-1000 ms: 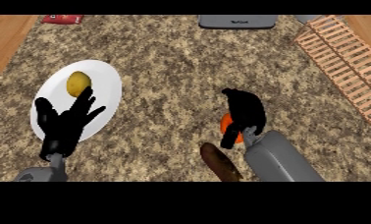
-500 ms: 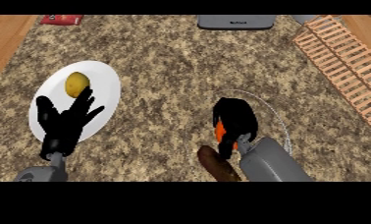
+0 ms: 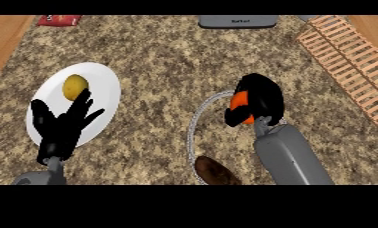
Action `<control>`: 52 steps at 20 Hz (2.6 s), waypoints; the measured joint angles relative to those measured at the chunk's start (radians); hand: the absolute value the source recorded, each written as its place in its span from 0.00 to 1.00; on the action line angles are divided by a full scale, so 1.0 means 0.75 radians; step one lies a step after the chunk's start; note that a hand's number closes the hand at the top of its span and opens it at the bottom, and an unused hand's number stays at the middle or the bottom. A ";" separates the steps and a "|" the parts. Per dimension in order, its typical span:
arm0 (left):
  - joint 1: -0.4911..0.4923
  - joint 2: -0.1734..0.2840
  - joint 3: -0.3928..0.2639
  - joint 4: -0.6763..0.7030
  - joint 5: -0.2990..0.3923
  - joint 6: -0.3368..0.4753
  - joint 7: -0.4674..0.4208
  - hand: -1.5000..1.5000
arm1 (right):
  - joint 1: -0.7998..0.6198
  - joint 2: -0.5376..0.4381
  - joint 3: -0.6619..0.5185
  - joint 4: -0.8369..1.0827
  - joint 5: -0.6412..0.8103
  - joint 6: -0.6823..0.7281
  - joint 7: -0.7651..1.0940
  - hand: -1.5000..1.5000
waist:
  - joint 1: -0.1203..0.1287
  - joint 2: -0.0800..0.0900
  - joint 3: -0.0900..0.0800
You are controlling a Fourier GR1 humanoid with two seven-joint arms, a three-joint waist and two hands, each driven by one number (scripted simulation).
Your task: Pick the squash from the placemat and place it in the tiered shelf
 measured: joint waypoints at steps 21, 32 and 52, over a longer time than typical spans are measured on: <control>-0.010 -0.022 -0.021 -0.018 -0.028 0.020 0.040 0.50 | -0.887 -0.117 -0.584 0.106 0.770 -0.032 0.493 1.00 | 0.022 -0.007 -0.004; 0.004 -0.018 -0.012 -0.036 -0.025 -0.004 0.042 0.50 | -1.117 -0.315 -0.853 0.160 0.866 0.118 0.397 1.00 | 0.022 -0.003 -0.005; 0.011 -0.025 0.024 -0.051 -0.033 -0.038 0.051 0.50 | -1.015 -0.644 -1.098 0.379 0.683 0.229 0.173 1.00 | 0.026 0.001 -0.005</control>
